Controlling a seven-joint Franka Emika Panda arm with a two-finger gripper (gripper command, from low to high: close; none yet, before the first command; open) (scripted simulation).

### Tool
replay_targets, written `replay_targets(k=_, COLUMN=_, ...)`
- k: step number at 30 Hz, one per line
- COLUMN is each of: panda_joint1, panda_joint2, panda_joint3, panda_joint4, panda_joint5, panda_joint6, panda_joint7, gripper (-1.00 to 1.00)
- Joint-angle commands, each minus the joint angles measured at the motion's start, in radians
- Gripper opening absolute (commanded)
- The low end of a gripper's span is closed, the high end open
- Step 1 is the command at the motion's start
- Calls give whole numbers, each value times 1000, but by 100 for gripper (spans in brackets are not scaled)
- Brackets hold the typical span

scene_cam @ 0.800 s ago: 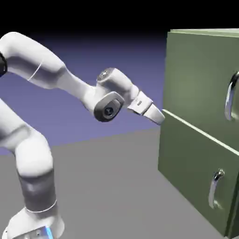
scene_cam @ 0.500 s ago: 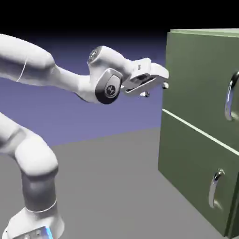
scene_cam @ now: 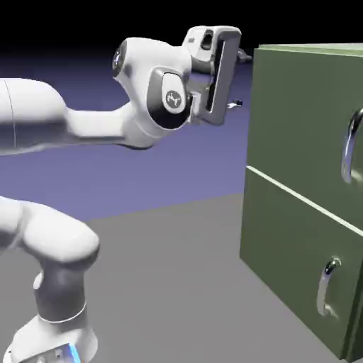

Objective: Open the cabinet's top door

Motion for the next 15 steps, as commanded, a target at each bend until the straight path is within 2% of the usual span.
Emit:
replay_targets(k=1, panda_joint1=21, panda_joint2=-17, panda_joint3=-25, panda_joint4=12, panda_joint5=-42, panda_joint6=-2, panda_joint7=-44, gripper=0)
replay_targets(k=15, panda_joint1=322, panda_joint2=-251, panda_joint3=-376, panda_joint4=180, panda_joint5=-628, panda_joint6=-32, panda_joint7=-653, gripper=0)
